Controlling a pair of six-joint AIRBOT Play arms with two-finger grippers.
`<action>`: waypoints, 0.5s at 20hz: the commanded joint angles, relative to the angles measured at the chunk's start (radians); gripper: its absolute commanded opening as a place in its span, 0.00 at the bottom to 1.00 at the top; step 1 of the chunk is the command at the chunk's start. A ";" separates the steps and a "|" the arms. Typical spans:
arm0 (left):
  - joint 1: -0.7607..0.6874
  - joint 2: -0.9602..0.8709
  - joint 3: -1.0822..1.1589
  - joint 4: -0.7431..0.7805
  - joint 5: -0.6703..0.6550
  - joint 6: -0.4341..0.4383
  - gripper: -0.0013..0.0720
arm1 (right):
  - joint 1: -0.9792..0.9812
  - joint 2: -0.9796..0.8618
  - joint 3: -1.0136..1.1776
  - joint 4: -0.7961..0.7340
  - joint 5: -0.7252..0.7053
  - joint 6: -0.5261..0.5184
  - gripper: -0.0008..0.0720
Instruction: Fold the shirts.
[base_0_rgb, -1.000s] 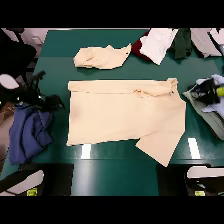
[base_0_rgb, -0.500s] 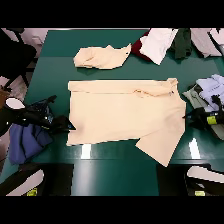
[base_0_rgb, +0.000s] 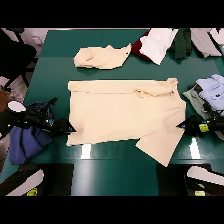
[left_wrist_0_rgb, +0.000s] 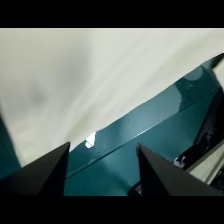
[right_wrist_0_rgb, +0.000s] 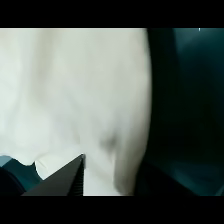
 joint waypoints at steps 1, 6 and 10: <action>0.001 0.001 -0.001 0.213 -0.032 -0.026 0.70 | 0.028 0.000 -0.015 0.030 -0.065 -0.024 0.39; 0.001 0.001 -0.004 0.266 0.011 -0.026 0.70 | 0.027 0.001 -0.015 0.040 -0.058 -0.059 0.05; 0.000 0.000 -0.084 0.185 0.067 -0.008 0.94 | 0.027 0.001 -0.015 0.040 -0.056 -0.069 0.05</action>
